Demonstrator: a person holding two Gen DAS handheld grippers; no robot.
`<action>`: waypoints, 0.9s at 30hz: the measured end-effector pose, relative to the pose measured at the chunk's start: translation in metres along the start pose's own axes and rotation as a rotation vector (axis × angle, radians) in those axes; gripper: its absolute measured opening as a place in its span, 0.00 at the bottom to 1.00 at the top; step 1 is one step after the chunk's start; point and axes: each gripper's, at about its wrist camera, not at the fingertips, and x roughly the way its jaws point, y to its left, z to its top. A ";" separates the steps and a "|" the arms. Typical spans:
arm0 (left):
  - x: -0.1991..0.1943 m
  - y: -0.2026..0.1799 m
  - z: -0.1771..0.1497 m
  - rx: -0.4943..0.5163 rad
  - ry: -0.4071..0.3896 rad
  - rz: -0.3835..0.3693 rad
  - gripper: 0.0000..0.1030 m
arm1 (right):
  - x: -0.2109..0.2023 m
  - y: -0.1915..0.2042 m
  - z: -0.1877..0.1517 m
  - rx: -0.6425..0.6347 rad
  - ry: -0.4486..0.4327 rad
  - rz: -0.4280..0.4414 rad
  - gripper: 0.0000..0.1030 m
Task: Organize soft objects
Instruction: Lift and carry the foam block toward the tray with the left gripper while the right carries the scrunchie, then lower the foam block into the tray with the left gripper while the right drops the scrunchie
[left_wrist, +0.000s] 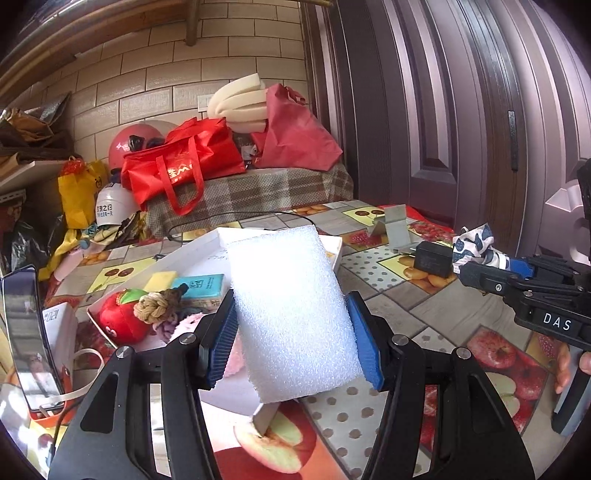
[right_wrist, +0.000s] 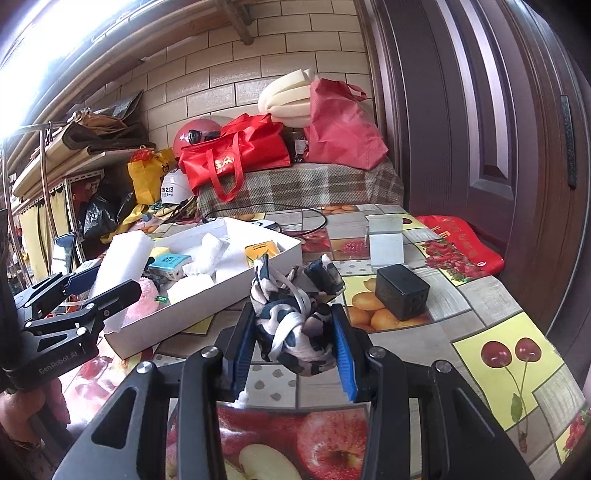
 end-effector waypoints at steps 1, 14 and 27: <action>0.001 0.004 0.000 -0.003 -0.001 0.007 0.56 | 0.003 0.004 0.001 -0.005 0.003 0.003 0.39; 0.019 0.057 0.000 -0.081 0.012 0.090 0.56 | 0.041 0.046 0.010 -0.043 0.033 0.071 0.39; 0.060 0.112 0.007 -0.196 0.050 0.178 0.56 | 0.083 0.089 0.023 -0.055 0.047 0.143 0.38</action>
